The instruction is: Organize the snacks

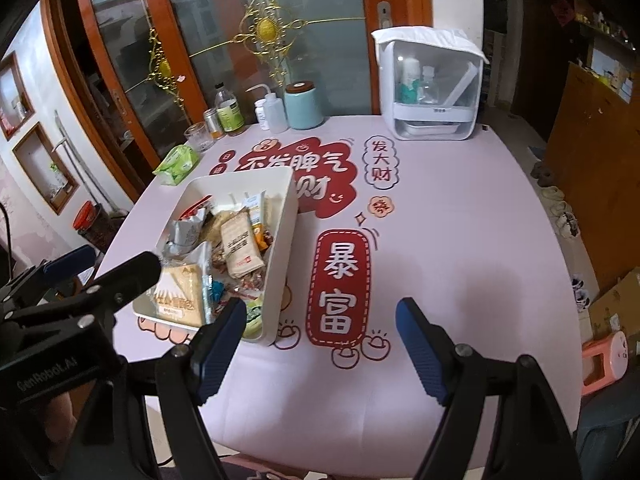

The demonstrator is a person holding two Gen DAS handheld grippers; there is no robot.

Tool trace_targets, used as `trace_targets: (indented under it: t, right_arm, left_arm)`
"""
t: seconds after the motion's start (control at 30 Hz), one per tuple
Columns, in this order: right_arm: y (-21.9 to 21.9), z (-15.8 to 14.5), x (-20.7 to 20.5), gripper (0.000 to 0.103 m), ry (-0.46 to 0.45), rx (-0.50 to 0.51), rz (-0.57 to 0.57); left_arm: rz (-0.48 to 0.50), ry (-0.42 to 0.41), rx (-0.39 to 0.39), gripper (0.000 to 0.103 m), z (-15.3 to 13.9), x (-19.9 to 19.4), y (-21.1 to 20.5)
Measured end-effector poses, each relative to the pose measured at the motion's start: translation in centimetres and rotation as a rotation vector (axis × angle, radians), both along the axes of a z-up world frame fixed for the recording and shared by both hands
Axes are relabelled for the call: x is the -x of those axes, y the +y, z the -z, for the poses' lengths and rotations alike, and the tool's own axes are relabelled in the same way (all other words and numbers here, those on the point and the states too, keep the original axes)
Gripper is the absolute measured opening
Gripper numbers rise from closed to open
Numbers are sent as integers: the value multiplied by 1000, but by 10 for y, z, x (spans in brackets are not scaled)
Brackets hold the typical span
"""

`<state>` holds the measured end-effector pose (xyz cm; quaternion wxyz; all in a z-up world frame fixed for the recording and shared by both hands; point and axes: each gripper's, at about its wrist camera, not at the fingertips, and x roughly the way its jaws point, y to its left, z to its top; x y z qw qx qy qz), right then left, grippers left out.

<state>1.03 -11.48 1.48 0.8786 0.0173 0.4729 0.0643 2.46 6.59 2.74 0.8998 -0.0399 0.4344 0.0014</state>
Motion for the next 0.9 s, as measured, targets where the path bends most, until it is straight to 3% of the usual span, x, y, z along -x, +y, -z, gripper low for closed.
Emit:
trace_targets:
  t: [0.53, 0.9]
  right_arm:
    - [-18, -3, -3, 78, -12, 13, 94]
    - [-18, -13, -7, 78, -57, 34, 98]
  left_arm:
    - [12, 54, 1, 93, 11, -10, 0]
    - [19, 58, -2, 93, 10, -16, -2]
